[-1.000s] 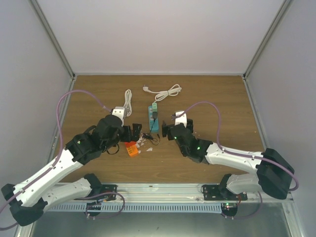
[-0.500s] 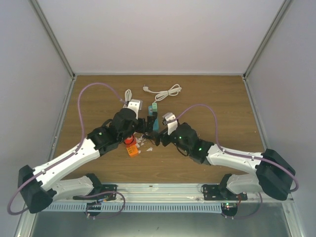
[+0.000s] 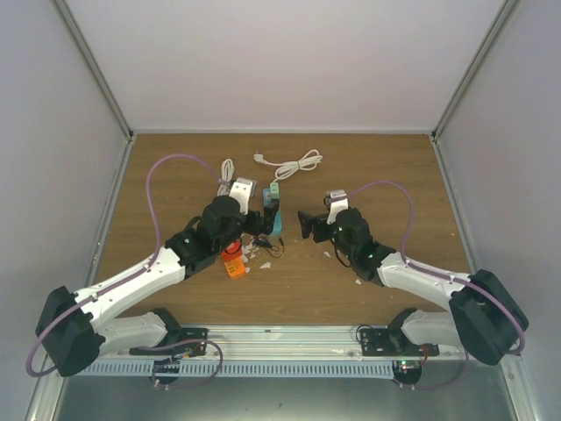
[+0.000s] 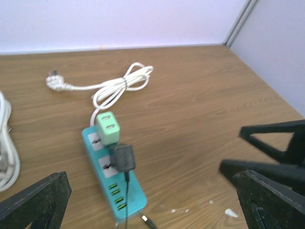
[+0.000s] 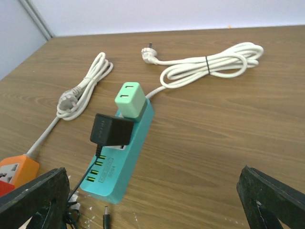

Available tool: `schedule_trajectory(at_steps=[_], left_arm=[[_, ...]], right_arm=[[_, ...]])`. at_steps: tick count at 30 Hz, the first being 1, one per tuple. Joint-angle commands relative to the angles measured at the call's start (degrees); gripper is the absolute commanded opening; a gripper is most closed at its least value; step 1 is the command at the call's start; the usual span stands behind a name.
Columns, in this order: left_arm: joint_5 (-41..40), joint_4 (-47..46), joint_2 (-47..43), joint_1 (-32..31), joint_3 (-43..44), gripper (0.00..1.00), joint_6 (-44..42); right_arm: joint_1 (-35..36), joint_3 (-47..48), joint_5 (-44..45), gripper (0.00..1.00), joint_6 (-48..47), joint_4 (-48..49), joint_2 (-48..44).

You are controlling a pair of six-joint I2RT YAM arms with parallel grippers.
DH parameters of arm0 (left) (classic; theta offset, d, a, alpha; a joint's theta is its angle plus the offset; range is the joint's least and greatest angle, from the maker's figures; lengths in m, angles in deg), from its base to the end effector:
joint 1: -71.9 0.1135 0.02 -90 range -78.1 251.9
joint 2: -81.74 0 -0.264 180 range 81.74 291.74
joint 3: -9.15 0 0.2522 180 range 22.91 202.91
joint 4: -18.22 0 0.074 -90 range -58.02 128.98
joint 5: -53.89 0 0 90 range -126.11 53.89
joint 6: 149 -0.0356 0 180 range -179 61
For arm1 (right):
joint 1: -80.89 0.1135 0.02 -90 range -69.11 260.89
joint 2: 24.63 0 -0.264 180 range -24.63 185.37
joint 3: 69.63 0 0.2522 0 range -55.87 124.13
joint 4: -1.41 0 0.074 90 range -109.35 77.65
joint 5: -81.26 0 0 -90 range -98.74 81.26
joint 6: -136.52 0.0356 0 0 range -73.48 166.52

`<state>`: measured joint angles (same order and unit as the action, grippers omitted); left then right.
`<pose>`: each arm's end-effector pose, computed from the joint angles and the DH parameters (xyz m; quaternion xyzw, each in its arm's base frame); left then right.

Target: Insert the plug

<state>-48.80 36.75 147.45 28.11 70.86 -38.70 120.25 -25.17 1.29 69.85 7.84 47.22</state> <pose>0.1956 -0.1766 0.2949 0.1082 0.8217 -0.2150 0.5166 0.2077 0.1623 0.2093 -0.0654 0.8197 0.2321 0.5196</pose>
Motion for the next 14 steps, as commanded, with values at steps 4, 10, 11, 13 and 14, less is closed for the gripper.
schedule_trajectory(at_steps=[4, 10, 11, 13, 14], left_arm=[[2.84, -11.70, -6.47, 2.31, -8.00, 0.99, -0.79], [3.89, -13.59, -7.28, 2.31, -9.84, 0.99, -0.38], [3.97, -13.71, -7.16, 2.31, -9.86, 0.99, -0.19], [4.35, -13.99, -6.46, 2.31, -9.93, 0.99, -0.21], [4.37, -14.07, -5.95, 2.31, -9.87, 0.99, -0.11]], right_arm=[[-0.94, -2.66, 3.12, 1.00, 2.08, 2.45, -2.61], [-1.01, -1.88, 3.42, 1.00, 1.12, 2.51, -0.13], [-0.91, -1.41, 3.47, 0.99, 1.03, 2.11, 0.40], [-0.94, -1.24, 3.33, 0.99, 1.18, 2.33, 1.05], [-0.99, -1.44, 3.19, 0.99, 1.17, 2.84, 1.17]])
